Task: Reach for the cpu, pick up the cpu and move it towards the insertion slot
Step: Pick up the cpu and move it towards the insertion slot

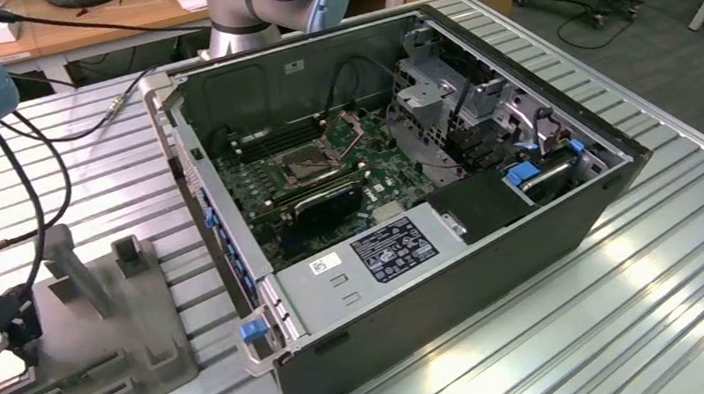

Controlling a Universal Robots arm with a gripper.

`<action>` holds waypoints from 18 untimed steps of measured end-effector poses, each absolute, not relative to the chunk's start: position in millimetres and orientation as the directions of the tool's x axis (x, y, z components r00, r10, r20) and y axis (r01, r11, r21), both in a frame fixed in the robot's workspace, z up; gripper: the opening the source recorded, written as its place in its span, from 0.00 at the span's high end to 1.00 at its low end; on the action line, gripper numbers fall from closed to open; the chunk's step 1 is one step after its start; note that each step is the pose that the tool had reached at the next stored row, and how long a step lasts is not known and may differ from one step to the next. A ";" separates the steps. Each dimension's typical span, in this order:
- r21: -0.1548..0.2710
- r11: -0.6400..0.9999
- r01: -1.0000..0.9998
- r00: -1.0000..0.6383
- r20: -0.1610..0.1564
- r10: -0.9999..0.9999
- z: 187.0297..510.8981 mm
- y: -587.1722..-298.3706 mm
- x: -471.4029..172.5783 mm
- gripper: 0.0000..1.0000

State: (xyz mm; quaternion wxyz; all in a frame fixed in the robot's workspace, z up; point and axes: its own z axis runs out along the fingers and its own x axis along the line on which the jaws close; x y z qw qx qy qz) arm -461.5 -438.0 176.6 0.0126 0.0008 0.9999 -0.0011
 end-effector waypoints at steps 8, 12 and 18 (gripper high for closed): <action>-0.002 1.000 0.002 -1.000 -0.025 0.002 181.9 -438.0 -461.5 0.45; -0.002 1.000 0.002 -1.000 -0.026 0.002 183.3 -437.9 -461.4 0.45; -0.002 1.000 0.002 -1.000 -0.025 0.002 183.6 -437.9 -461.4 0.45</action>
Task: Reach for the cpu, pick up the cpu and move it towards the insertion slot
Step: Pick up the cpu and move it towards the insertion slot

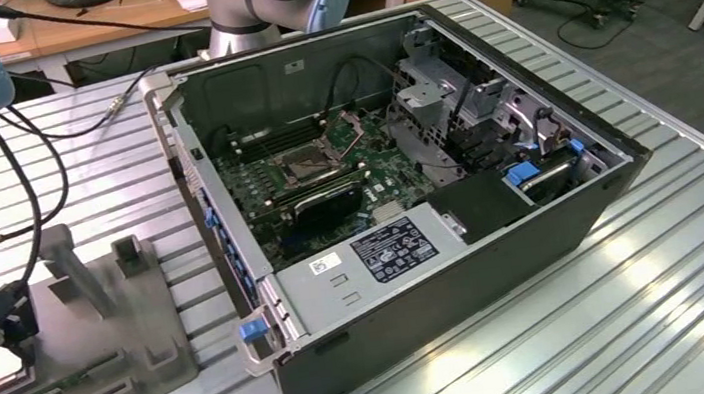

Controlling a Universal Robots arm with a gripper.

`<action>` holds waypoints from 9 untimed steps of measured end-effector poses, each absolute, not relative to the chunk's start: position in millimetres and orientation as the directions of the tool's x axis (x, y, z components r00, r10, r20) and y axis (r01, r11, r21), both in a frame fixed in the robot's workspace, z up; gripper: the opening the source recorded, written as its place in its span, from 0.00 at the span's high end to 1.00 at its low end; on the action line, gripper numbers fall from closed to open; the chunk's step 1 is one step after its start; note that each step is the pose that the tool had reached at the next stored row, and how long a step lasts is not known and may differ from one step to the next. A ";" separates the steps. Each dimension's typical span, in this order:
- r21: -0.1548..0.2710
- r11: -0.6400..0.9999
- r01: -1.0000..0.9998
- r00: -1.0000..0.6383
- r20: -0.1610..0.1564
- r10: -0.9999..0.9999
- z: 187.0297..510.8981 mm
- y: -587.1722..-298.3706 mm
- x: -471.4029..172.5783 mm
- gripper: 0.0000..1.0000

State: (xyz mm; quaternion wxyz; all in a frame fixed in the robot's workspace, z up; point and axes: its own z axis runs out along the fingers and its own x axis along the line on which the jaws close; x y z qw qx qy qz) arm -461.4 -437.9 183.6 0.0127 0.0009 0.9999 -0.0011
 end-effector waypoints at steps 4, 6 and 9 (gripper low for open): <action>-0.003 1.000 0.002 -1.000 -0.025 0.002 184.0 -438.0 -461.4 0.45; -0.003 1.000 0.002 -1.000 -0.025 0.002 184.9 -438.0 -461.5 0.45; -0.003 1.000 0.002 -1.000 -0.025 0.002 186.4 -438.0 -461.5 0.45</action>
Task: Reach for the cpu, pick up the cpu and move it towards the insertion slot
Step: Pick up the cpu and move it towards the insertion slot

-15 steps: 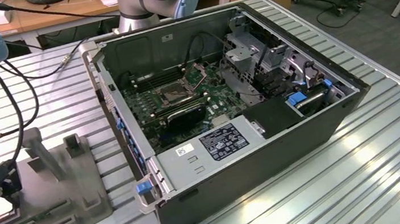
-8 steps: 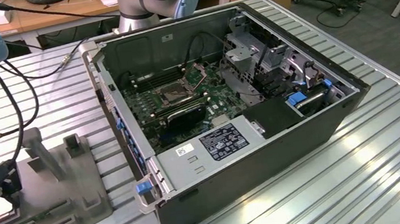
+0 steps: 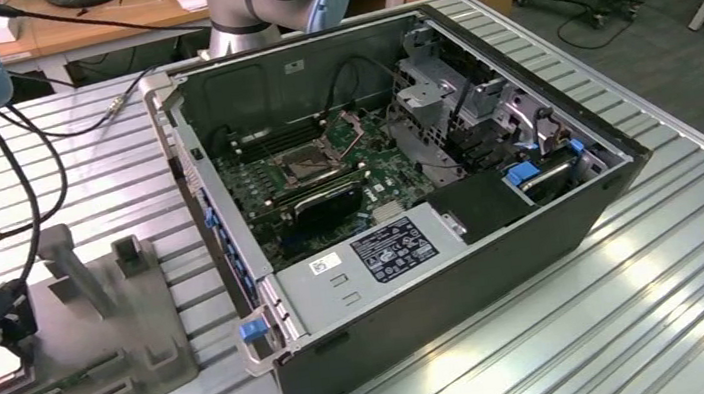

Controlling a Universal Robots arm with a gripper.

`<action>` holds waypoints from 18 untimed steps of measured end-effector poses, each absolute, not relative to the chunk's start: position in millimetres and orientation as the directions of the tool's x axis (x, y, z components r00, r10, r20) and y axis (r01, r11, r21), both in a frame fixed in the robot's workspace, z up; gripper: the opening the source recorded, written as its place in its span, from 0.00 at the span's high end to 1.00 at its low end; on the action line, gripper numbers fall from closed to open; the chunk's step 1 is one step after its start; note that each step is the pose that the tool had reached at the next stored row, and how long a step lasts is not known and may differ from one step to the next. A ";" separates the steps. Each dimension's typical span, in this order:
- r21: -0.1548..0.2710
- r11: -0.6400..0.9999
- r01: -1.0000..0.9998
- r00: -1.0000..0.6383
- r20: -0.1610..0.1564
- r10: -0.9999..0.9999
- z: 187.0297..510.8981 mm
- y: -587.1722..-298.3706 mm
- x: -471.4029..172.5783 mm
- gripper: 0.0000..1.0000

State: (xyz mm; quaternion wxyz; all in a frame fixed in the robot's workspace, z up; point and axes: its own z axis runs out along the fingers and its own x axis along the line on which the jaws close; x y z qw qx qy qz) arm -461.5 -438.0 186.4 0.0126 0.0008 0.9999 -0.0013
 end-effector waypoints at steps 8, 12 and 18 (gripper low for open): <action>-0.003 1.000 0.002 -1.000 -0.025 0.002 190.6 -438.0 -461.4 0.45; -0.003 1.000 0.002 -1.000 -0.025 0.002 192.5 -438.0 -461.4 0.45; -0.003 1.000 0.002 -1.000 -0.025 0.002 194.4 -438.0 -461.4 0.45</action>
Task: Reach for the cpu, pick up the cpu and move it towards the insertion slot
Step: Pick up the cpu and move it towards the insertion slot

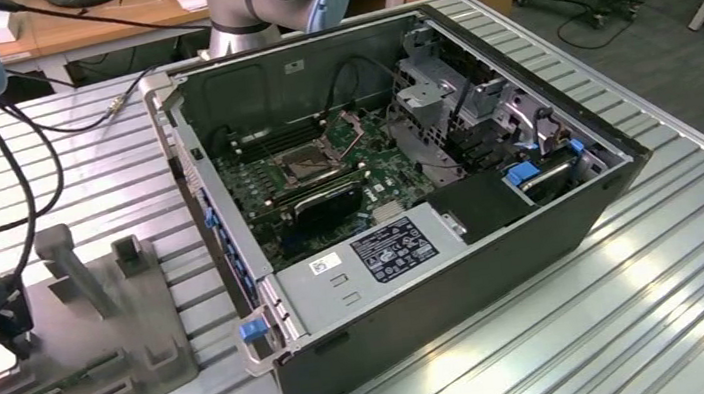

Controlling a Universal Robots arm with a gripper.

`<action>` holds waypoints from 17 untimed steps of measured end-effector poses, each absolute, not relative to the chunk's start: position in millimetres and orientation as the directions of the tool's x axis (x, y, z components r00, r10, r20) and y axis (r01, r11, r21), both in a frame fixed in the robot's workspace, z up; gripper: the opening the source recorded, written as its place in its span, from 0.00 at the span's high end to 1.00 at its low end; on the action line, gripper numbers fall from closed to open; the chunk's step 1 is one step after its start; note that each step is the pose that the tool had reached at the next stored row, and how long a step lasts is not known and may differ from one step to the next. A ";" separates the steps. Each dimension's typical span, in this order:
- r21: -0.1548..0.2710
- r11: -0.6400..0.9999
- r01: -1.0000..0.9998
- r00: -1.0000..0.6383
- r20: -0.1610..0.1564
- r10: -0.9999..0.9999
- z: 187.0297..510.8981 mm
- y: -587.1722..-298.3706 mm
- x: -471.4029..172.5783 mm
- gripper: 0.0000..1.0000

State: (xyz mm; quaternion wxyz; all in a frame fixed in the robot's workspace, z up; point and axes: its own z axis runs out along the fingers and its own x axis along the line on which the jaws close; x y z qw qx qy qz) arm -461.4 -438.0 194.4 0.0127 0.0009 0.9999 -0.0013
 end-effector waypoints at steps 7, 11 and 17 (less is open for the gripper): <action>-0.002 1.000 0.002 -1.000 -0.026 0.002 197.2 -437.9 -461.4 0.45; -0.006 1.000 0.002 -1.000 -0.025 0.002 205.8 -438.0 -461.4 0.45; -0.017 1.000 0.002 -1.000 -0.025 0.001 210.9 -438.0 -461.4 0.45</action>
